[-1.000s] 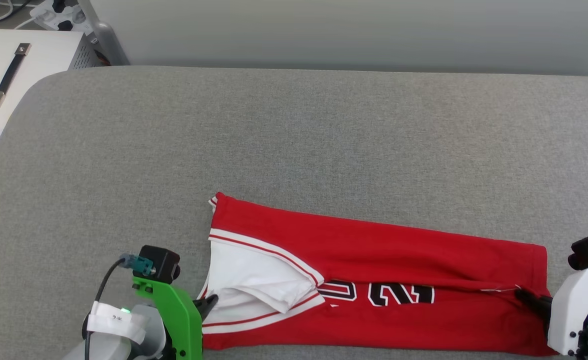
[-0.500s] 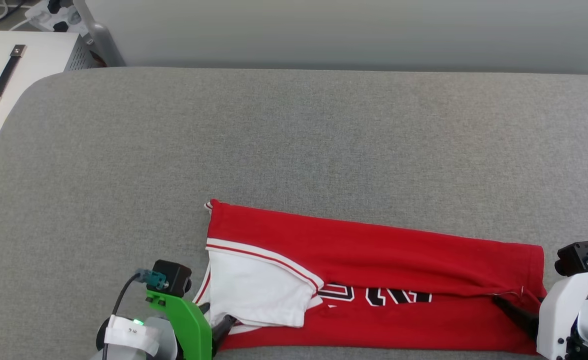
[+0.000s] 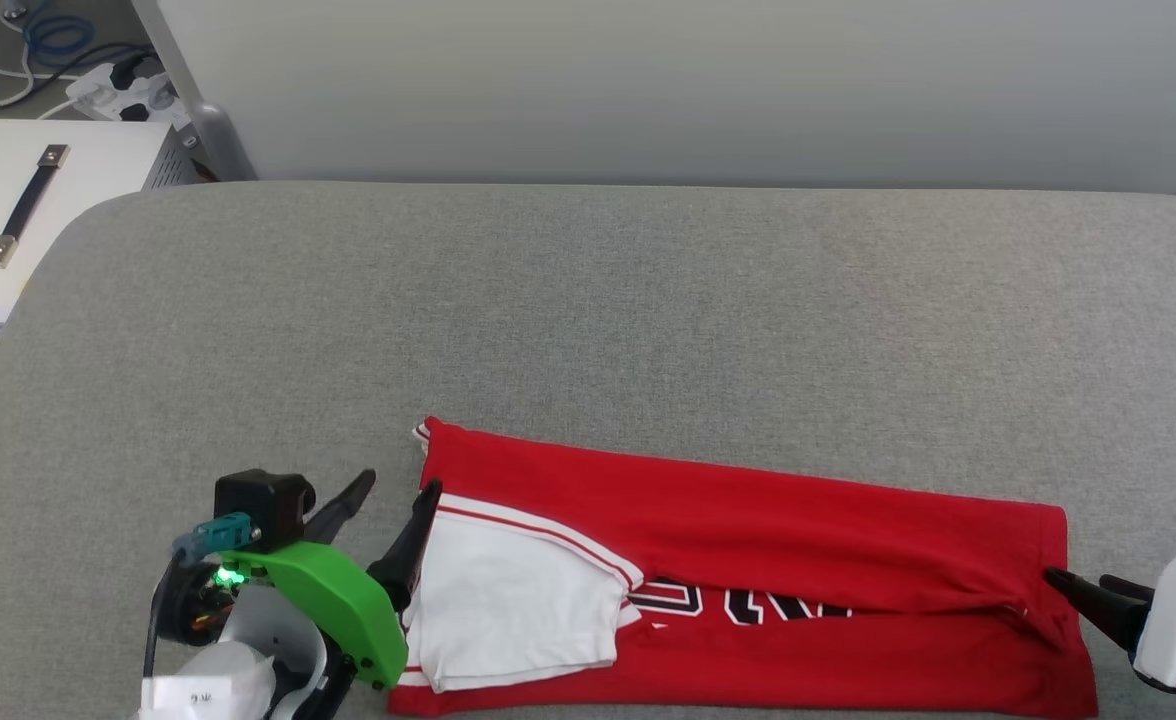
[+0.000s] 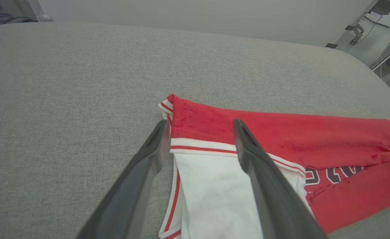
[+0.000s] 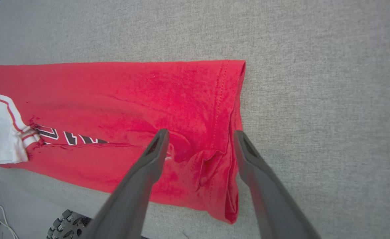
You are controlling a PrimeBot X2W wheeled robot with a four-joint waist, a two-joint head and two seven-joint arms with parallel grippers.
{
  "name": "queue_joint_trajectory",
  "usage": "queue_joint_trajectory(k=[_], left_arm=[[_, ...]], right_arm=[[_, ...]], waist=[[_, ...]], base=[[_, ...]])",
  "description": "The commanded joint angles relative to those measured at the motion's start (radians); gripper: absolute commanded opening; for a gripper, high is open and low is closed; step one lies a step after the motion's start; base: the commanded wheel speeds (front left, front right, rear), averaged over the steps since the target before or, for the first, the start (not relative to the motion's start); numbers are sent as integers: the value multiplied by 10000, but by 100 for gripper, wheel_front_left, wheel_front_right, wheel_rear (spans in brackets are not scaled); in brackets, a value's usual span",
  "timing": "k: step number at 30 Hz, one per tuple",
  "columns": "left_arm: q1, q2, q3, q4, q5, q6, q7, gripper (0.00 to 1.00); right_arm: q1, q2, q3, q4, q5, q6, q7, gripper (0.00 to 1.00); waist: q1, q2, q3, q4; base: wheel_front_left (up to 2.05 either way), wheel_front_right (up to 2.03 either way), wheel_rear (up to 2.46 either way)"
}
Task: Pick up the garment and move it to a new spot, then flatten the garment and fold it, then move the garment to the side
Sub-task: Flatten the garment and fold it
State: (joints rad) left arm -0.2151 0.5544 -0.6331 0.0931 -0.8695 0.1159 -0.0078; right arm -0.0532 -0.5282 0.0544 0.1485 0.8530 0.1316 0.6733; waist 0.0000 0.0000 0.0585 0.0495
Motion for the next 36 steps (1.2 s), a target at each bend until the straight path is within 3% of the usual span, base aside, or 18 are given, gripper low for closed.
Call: queue_joint_trajectory(k=[1, 7, 15, 21, 28, 36], left_arm=[[123, -77, 64, -66, 405, 74, -524, 100], [107, -376, 476, 132, 1473, 284, -2358, 100], [599, -1404, 2517, -898, 4190, 227, -2536, 100], [1146, -2182, 3508, -1332, 5814, -540, -2538, 100], [1372, -2919, 4343, -1115, 6556, -1461, -2539, 100], [1347, -3465, 4936, -905, 7041, -2064, -2539, 100]], right_arm=[[98, 253, -362, -14, -142, -9, 244, 100], [-99, 1253, -1848, 315, -666, -9, 1065, 100], [-604, 1996, -2916, 802, -1389, -9, 1601, 100], [-781, 2171, -3255, 1239, -1738, -9, 1695, 100], [-729, 2375, -2986, 1692, -1898, -9, 1772, 100], [-825, 2825, -2237, 1709, -1398, -9, 1822, 100]], waist=[[0, 0, 51, 24], [0, 0, 243, 129], [0, 0, 570, 334], [0, 0, 793, 465], [0, 0, 958, 515], [0, 0, 1044, 506]], base=[[0, 0, 0], [0, 0, 0], [0, 0, 0], [0, 0, 0], [0, 0, 0], [0, 0, 0]])
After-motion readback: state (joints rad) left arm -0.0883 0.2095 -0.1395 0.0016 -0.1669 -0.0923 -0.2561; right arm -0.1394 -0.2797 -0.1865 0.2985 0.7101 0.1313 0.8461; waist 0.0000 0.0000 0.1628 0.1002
